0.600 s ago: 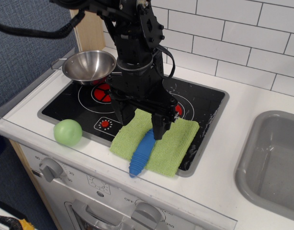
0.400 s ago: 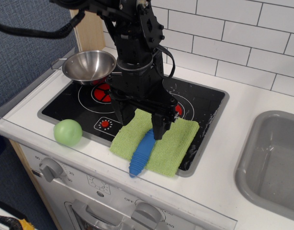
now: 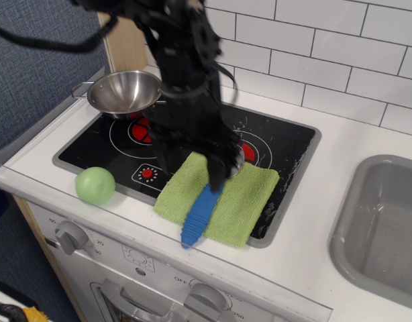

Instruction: Move the bowl to the upper right corner of cooktop

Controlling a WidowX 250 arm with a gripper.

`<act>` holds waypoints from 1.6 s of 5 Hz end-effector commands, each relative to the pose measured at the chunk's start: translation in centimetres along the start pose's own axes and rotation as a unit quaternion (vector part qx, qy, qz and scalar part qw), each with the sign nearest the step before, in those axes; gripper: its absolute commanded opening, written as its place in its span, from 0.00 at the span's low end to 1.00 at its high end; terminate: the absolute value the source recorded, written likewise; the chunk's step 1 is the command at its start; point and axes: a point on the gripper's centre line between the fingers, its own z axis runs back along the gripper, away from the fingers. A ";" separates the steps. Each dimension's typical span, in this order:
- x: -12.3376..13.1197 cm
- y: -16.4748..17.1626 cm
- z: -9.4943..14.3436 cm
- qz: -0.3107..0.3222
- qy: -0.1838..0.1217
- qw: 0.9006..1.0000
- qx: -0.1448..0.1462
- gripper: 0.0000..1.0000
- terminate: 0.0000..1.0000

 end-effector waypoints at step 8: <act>7.0 11.2 -2.3 -0.043 0.067 0.995 0.062 0.00 0.00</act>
